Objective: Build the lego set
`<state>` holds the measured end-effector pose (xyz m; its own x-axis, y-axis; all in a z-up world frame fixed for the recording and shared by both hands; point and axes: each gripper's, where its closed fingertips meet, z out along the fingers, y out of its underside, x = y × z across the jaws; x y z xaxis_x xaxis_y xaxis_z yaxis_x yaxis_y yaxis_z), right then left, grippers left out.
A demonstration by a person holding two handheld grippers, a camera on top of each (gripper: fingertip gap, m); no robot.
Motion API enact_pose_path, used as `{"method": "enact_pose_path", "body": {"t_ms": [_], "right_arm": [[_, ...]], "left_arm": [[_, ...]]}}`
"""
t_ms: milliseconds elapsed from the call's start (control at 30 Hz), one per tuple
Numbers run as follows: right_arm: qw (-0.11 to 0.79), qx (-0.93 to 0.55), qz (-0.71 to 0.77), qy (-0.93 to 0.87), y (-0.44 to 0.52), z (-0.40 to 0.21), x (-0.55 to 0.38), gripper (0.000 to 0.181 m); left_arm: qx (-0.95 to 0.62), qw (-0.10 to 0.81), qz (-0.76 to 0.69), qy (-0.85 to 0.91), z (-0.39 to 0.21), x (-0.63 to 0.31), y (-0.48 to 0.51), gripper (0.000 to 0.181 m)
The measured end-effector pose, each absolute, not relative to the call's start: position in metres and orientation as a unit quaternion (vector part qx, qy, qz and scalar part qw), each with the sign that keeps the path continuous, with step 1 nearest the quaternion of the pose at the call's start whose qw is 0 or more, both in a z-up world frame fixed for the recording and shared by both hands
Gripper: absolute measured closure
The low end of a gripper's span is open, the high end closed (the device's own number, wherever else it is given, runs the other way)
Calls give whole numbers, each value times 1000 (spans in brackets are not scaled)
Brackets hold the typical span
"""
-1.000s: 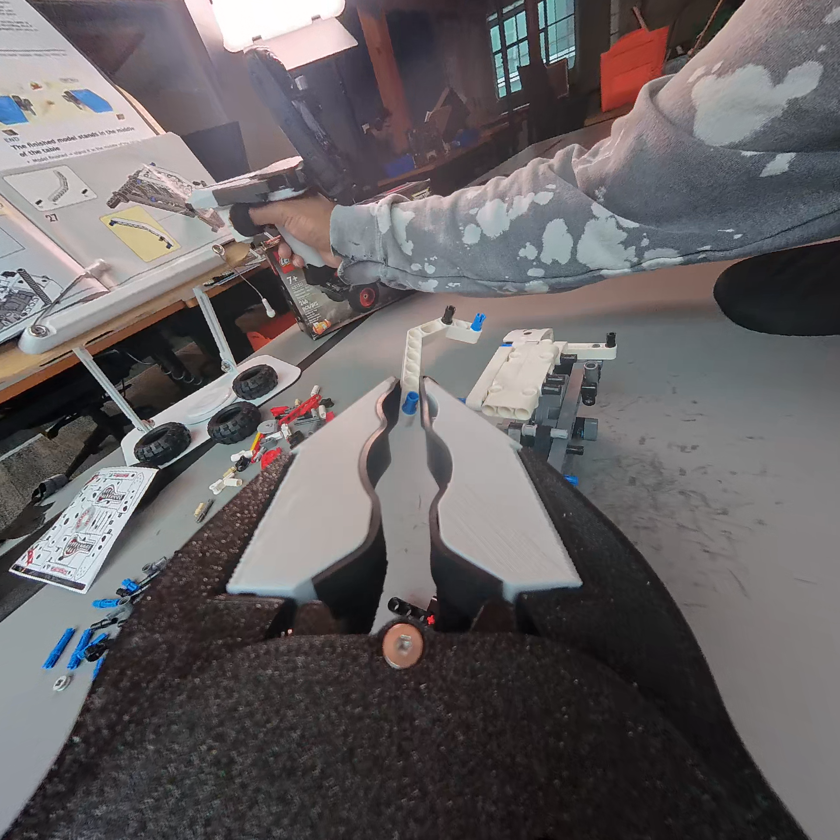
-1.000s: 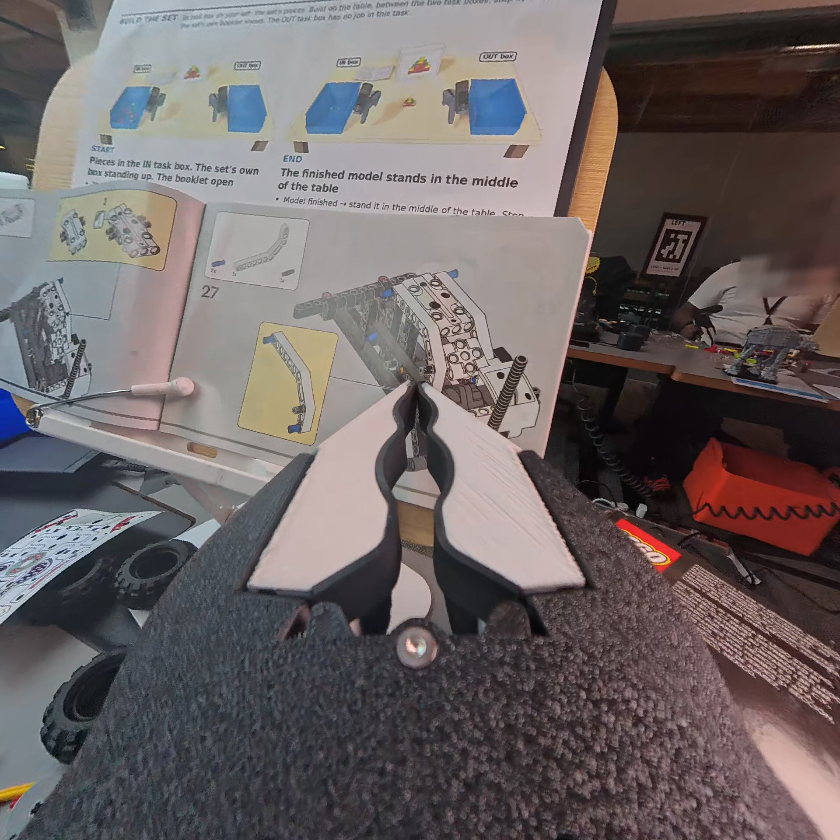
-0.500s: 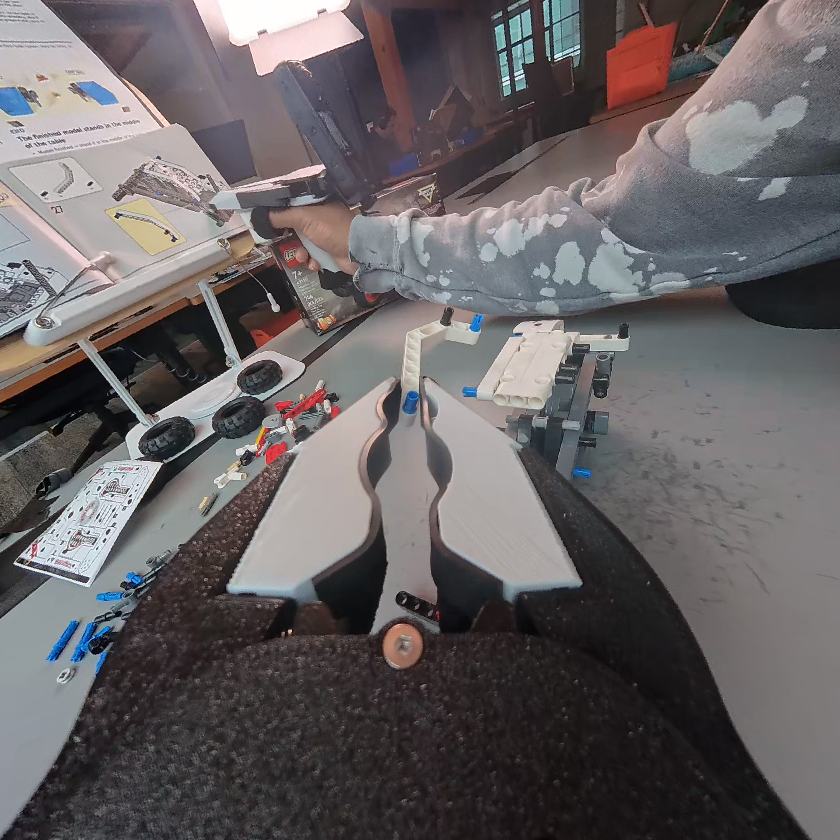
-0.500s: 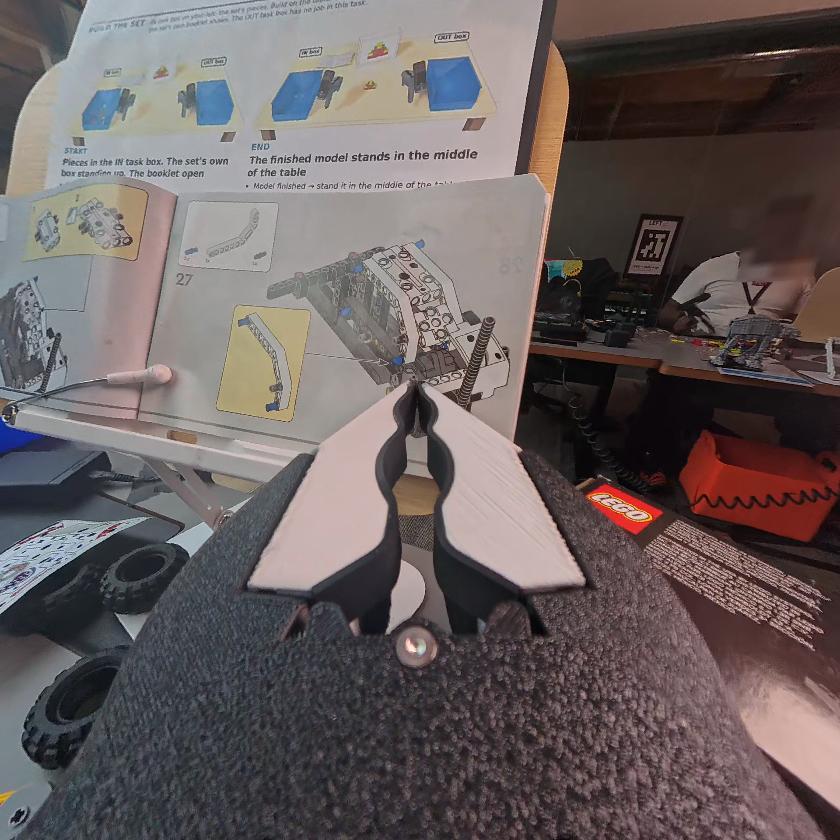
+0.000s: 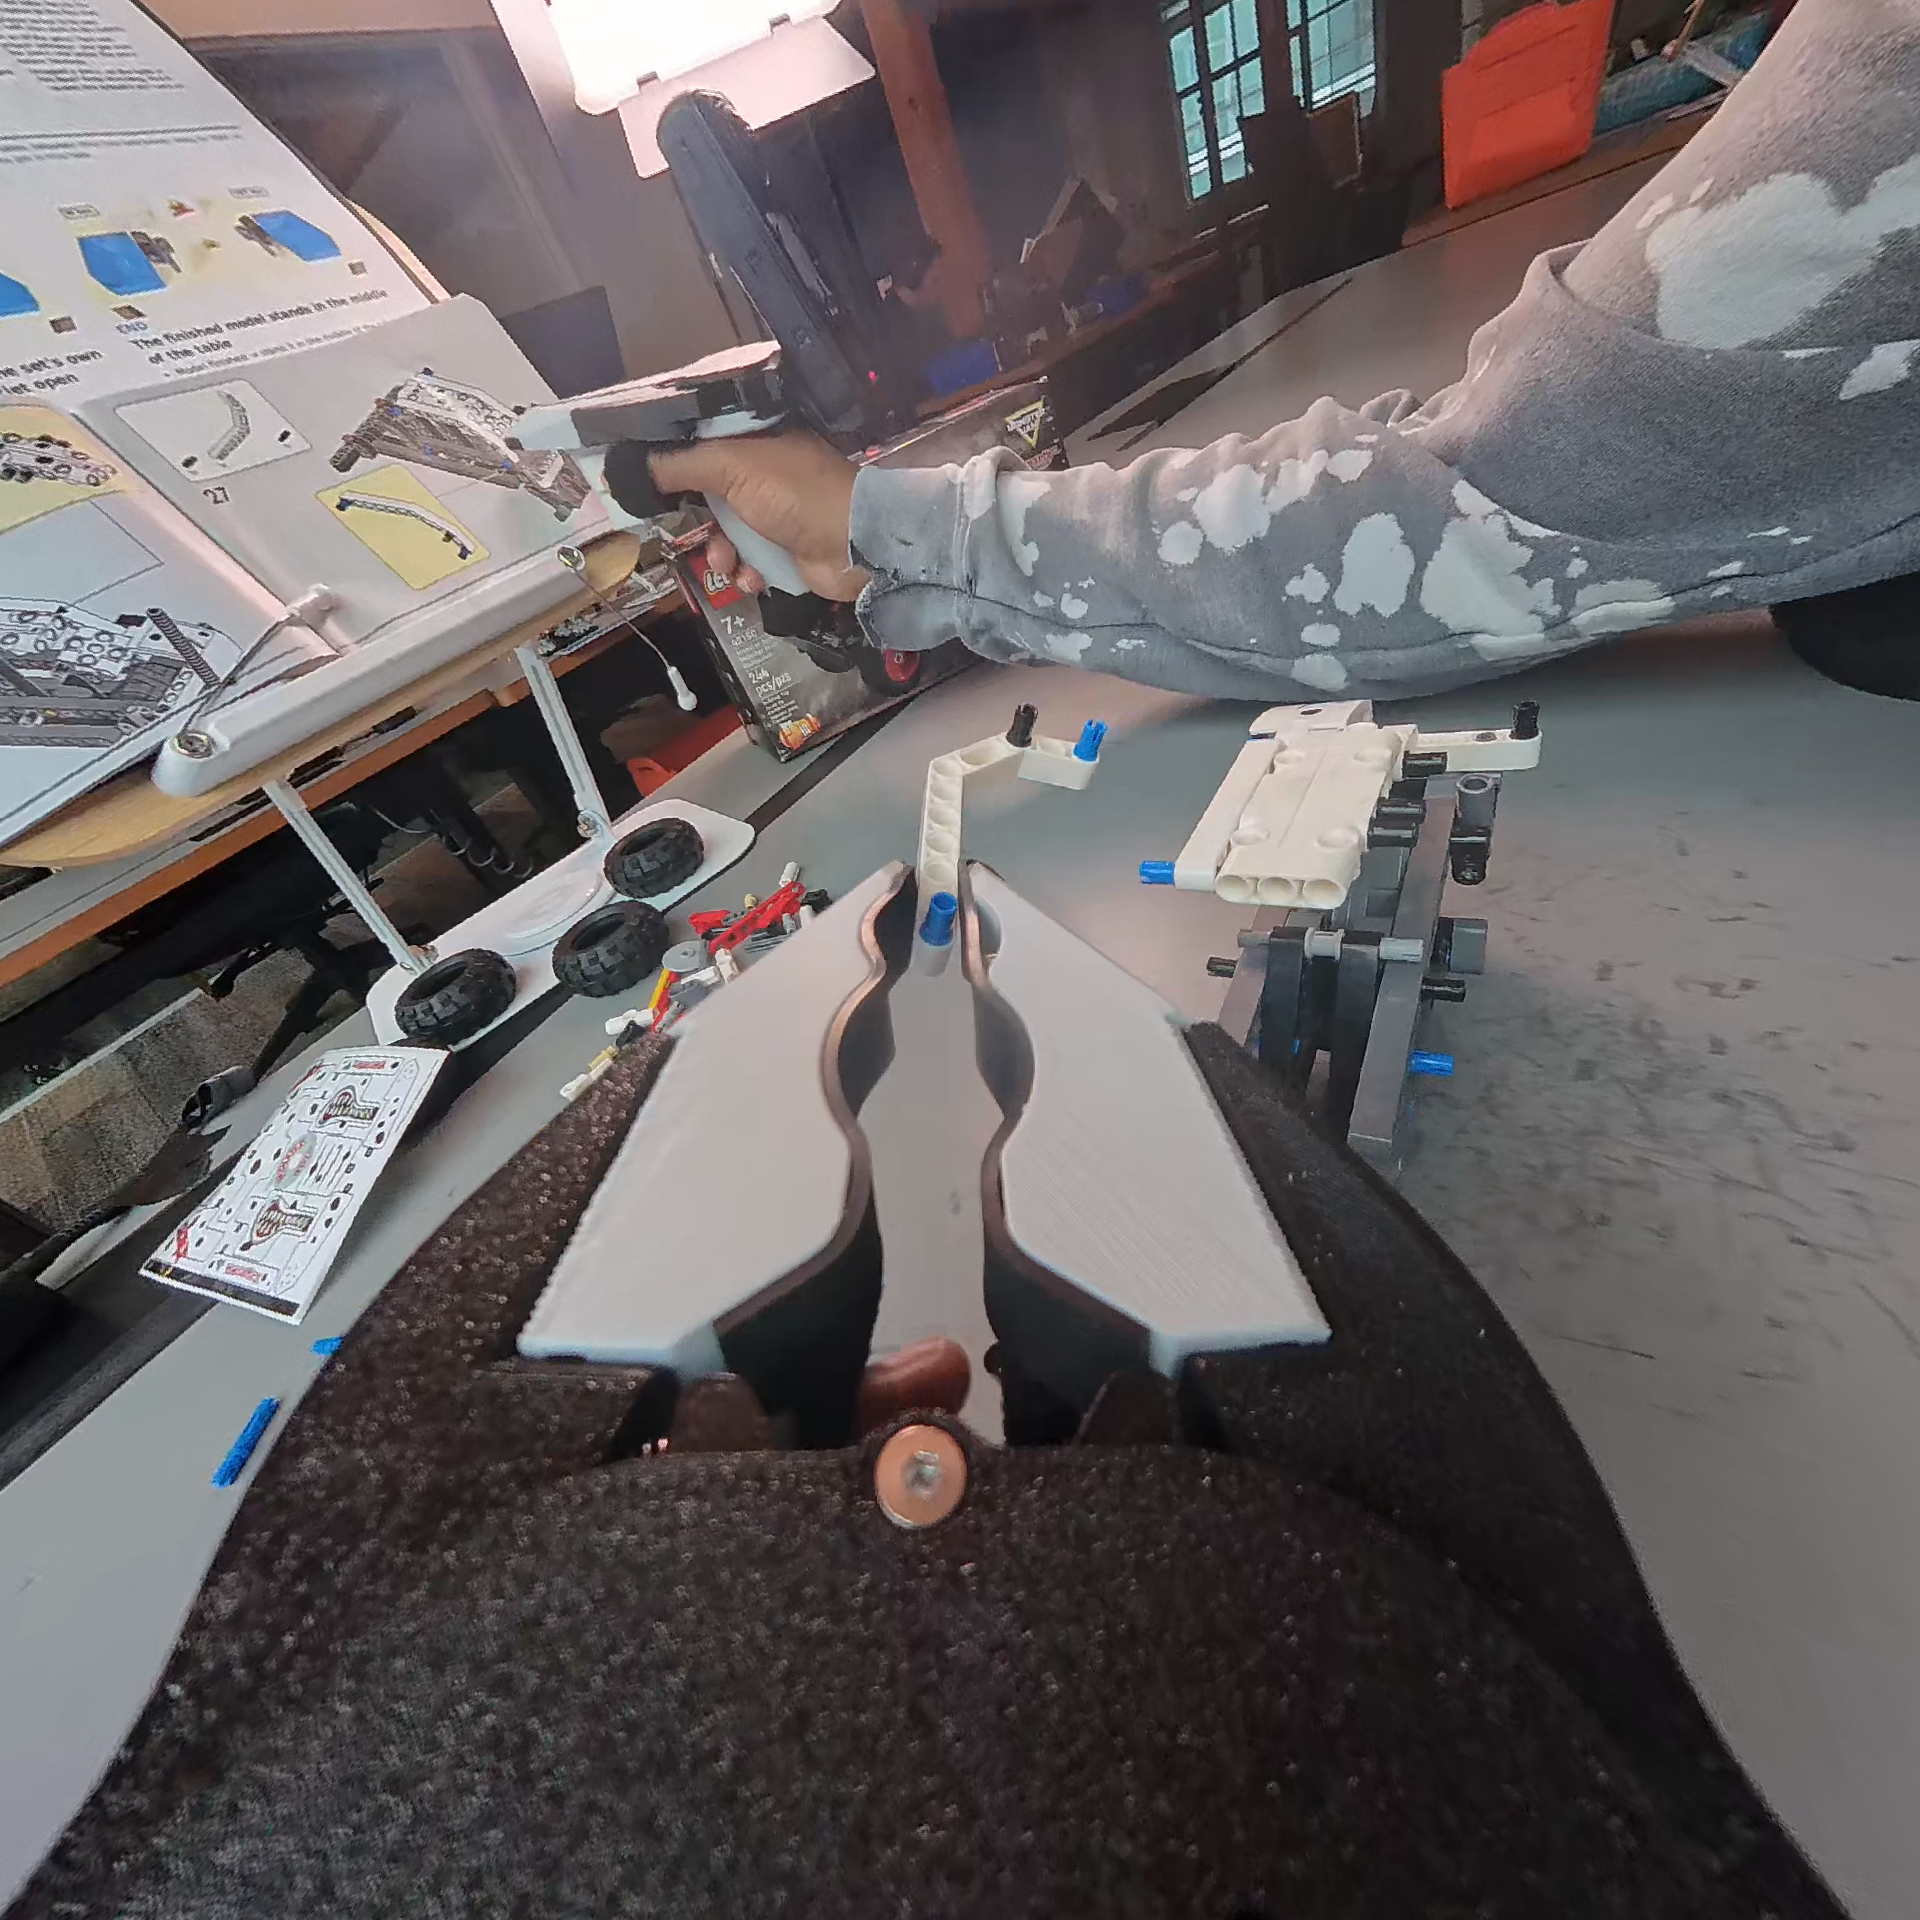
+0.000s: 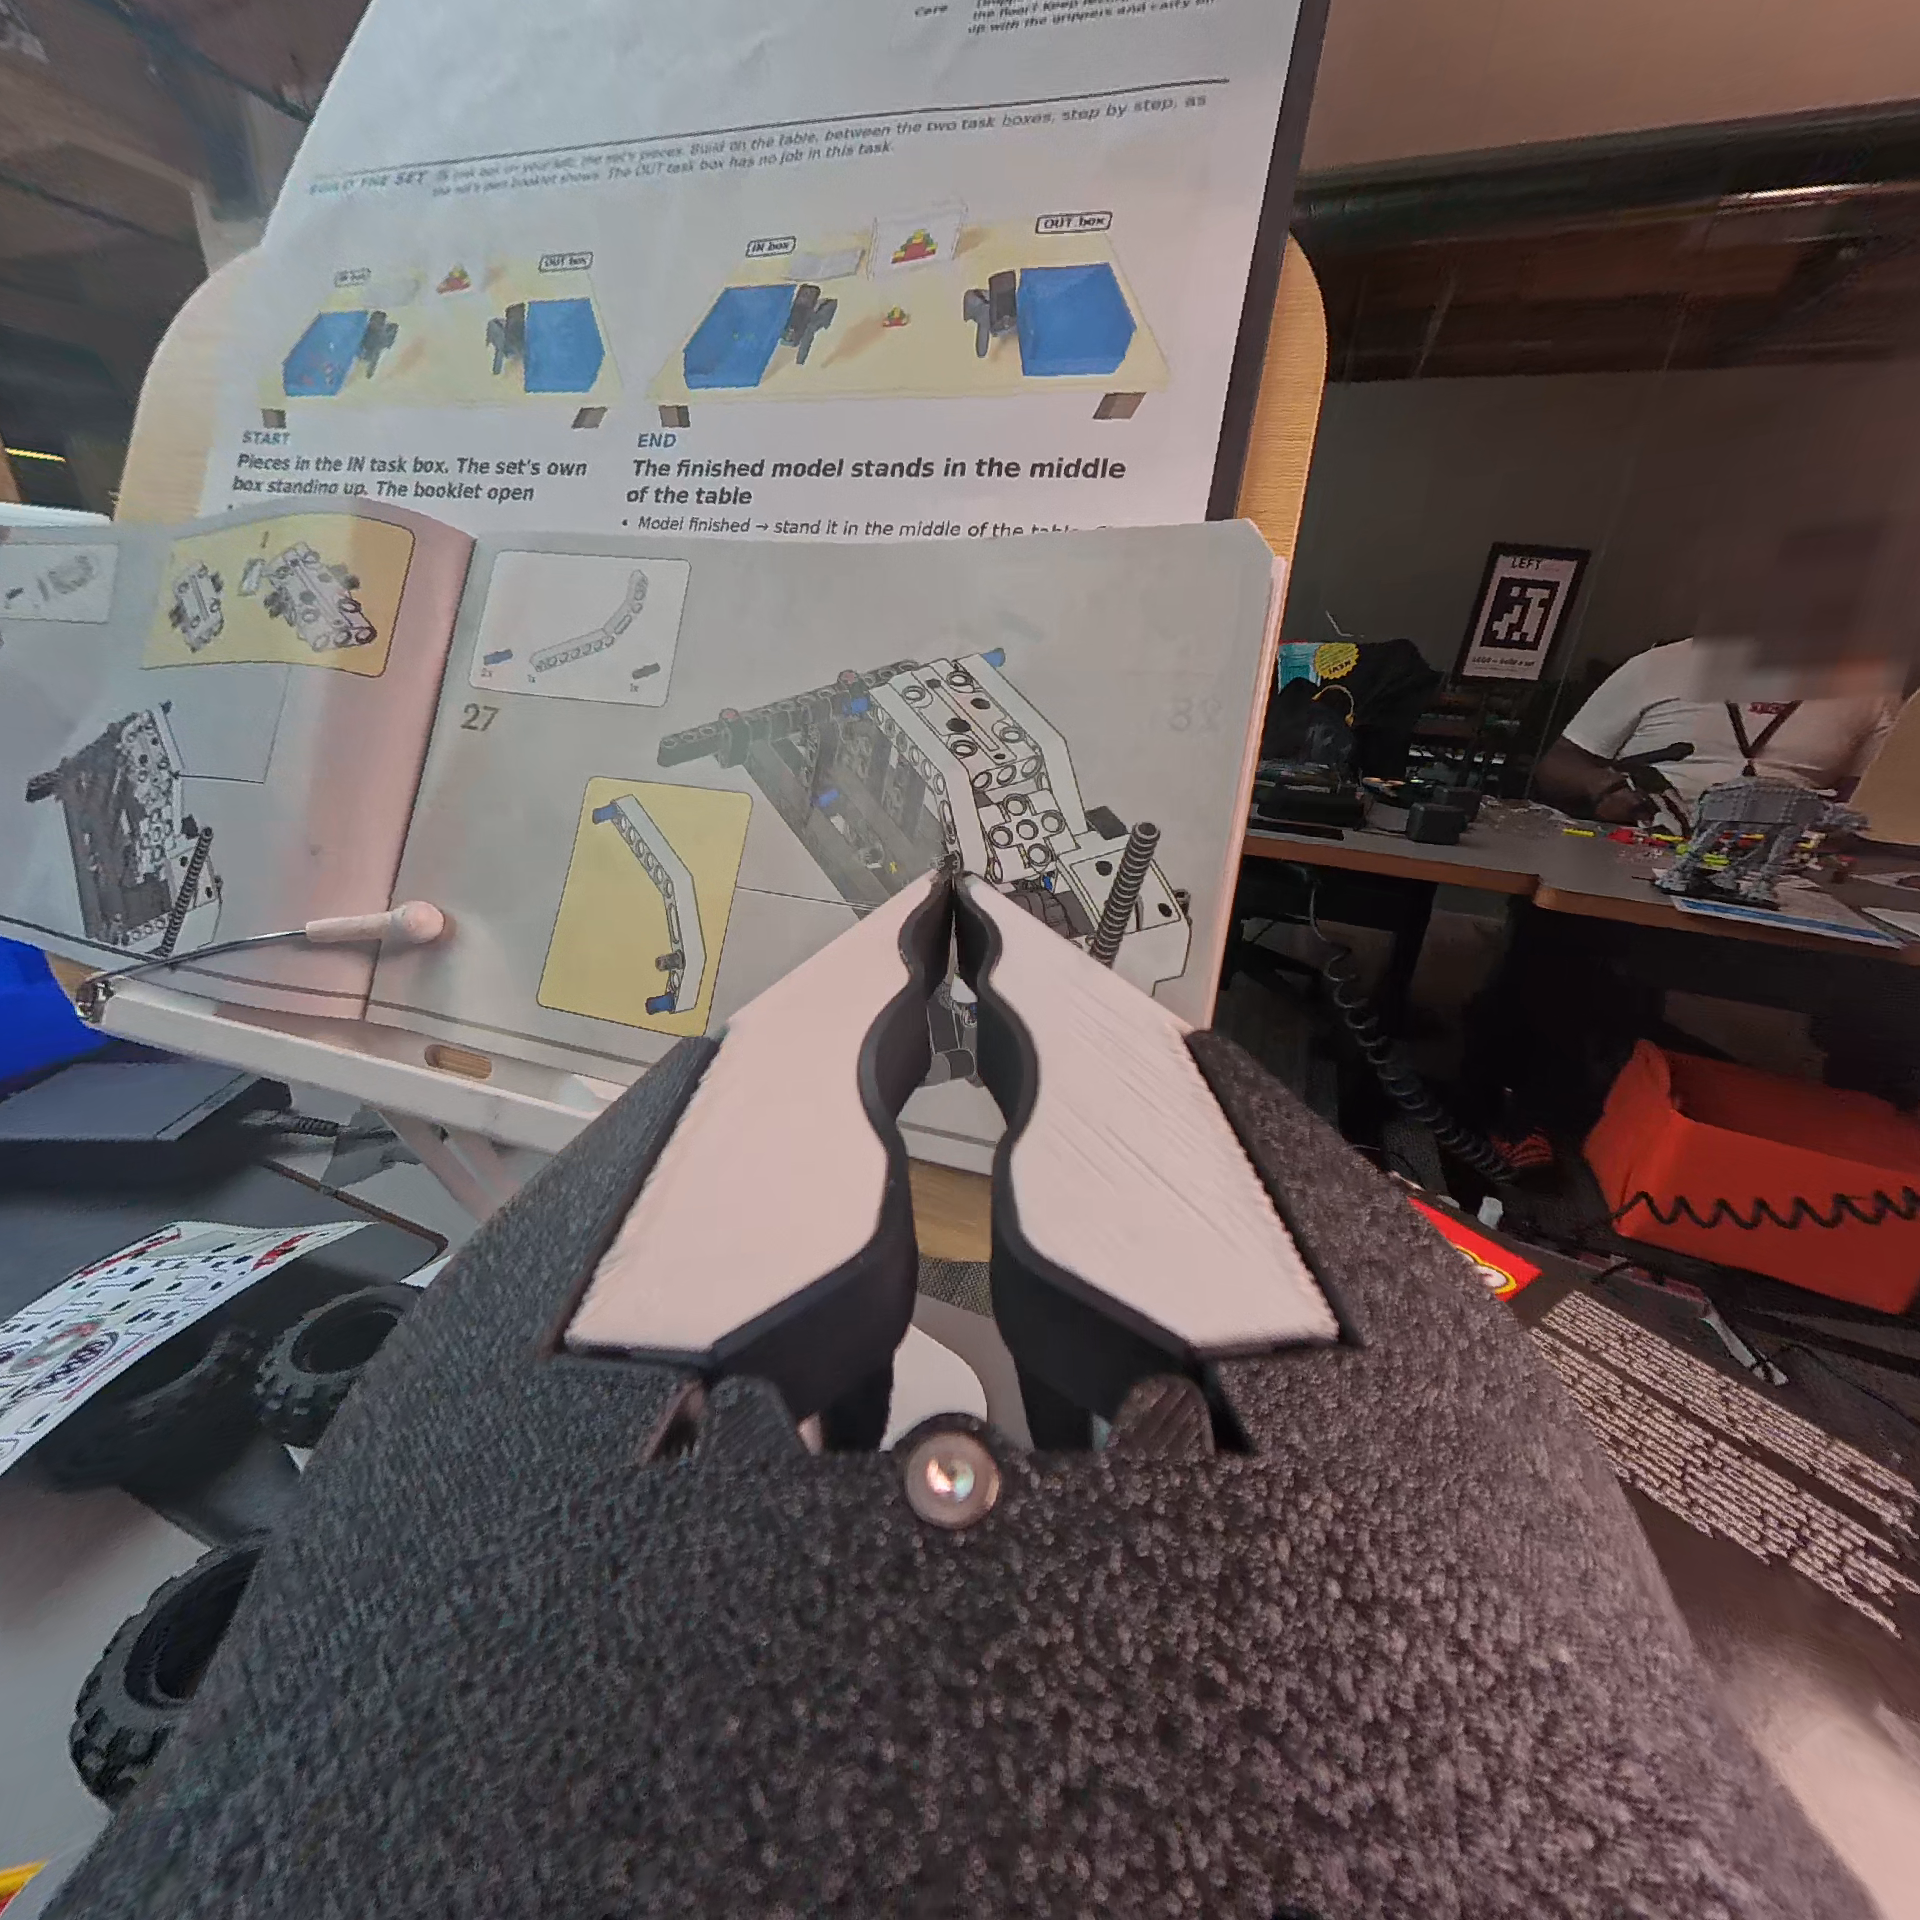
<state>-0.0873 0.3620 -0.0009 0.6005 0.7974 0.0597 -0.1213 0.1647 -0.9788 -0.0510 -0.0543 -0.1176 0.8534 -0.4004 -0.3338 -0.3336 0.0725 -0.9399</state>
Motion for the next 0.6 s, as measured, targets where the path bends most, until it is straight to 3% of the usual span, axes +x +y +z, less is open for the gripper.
{"method": "enact_pose_path", "body": {"t_ms": [600], "right_arm": [[692,-557,338,-312,365,5,-84,181]], "left_arm": [[-661,690,-51,292,-112,-38,-61,173]]}}
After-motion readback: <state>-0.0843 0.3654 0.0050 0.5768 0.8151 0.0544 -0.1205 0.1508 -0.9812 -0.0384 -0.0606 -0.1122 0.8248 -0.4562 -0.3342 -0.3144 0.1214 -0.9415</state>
